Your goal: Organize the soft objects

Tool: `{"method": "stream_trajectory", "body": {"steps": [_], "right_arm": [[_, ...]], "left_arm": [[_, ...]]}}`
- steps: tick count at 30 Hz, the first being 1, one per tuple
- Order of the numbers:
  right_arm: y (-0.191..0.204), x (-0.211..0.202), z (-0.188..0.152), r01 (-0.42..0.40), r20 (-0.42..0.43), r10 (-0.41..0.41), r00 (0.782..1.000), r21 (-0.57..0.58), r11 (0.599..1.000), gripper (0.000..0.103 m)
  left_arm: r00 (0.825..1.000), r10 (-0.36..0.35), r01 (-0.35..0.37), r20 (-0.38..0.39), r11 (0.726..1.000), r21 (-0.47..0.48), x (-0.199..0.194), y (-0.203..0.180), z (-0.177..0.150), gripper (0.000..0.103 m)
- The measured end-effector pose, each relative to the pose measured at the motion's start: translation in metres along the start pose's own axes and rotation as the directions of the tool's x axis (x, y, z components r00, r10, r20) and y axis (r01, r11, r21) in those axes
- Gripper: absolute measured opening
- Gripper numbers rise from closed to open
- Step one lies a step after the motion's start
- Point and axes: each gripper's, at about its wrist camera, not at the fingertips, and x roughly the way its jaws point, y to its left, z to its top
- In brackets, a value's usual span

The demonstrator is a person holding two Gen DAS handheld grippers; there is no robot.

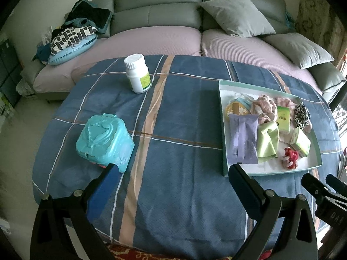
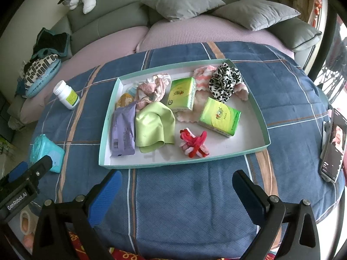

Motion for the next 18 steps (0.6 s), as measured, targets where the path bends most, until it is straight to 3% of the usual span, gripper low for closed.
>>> {"method": "stream_trajectory", "body": {"steps": [18], "right_arm": [[-0.0007,-0.0023,-0.0011,-0.001,-0.002,0.001,1.0,0.003,1.0,0.103]], "left_arm": [[1.0,0.015,-0.015,-0.003,1.0,0.007,-0.0046,0.0025,-0.0007,0.101]]}}
